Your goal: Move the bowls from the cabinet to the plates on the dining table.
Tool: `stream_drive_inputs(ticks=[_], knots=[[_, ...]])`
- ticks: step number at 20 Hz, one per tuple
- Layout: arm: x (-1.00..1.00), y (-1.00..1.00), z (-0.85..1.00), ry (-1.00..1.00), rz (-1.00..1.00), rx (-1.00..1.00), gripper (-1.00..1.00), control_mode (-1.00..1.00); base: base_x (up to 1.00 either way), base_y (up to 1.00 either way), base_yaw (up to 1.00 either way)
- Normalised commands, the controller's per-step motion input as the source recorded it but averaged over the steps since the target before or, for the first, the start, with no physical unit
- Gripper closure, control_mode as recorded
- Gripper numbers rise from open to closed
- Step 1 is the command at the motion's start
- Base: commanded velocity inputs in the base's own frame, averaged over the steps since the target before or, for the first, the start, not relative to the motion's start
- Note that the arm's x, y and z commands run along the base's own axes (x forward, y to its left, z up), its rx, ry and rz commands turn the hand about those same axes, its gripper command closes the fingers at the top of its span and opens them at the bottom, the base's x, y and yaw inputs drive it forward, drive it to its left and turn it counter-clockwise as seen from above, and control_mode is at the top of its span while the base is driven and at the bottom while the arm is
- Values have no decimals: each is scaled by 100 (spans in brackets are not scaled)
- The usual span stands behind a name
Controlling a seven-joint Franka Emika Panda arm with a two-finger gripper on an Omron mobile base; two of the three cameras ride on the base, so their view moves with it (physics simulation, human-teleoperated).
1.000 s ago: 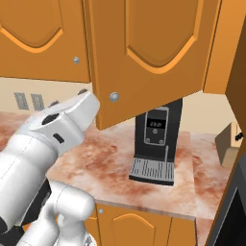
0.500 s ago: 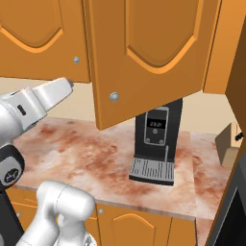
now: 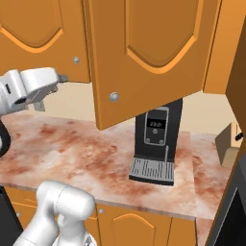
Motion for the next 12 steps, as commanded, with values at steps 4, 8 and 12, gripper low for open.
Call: stream_drive_inputs(ticks=[4, 8, 12], knots=[[32, 0, 0, 13, -24, 0, -100, -100, 0, 0, 0], [40, -7, 0, 15, -22, 0, -100, -100, 0, 0, 0], [37, -17, 0, 15, -21, 0, -100, -100, 0, 0, 0]])
